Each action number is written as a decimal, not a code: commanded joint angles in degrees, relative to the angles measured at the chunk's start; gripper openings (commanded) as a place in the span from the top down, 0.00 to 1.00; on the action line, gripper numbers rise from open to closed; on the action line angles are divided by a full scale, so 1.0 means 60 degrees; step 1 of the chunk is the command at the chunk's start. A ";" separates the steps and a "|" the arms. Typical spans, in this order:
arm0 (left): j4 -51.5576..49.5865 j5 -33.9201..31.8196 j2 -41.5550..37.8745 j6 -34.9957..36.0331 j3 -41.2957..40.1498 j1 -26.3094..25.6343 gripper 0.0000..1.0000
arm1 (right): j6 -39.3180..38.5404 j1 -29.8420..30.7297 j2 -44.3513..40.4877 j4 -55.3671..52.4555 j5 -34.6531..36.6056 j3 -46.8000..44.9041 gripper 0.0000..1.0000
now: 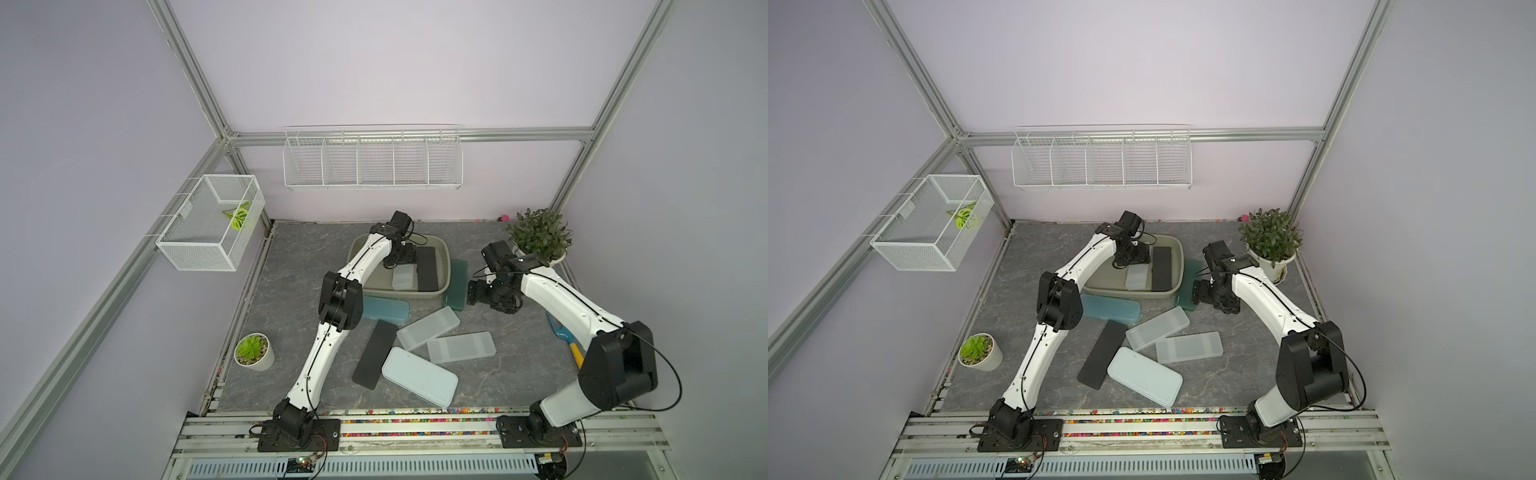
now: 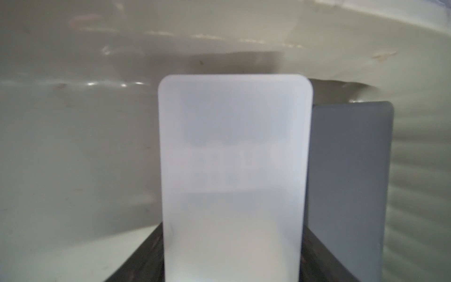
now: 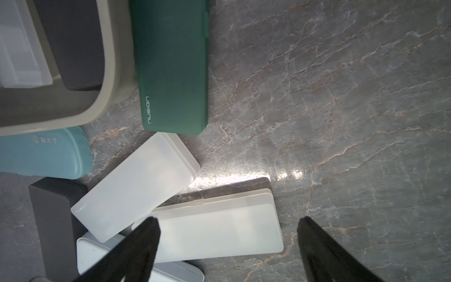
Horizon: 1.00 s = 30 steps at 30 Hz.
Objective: Put the pencil case into the storage box
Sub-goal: Place the pencil case at the storage box.
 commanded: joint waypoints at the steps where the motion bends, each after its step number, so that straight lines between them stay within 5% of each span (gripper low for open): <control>1: -0.0285 0.0146 0.0365 -0.0002 0.0026 -0.0096 0.19 | 0.0214 -0.0105 0.0124 0.0118 -0.0103 -0.0120 0.07; 10: -0.0555 -0.0896 -0.0167 0.0311 -0.0335 -0.0095 0.08 | 0.0501 -0.0116 0.0414 0.0311 -0.0234 0.0174 0.07; 19: -0.0689 -0.1367 -0.2030 0.0482 -0.0841 -0.0095 0.03 | 0.1260 -0.0385 0.0886 0.0854 -0.0087 0.0251 0.07; 30: -0.0507 -0.2677 -0.5708 0.0247 -0.4853 0.0454 0.02 | 0.1622 -0.0454 0.3679 0.1030 -0.0442 0.2442 0.07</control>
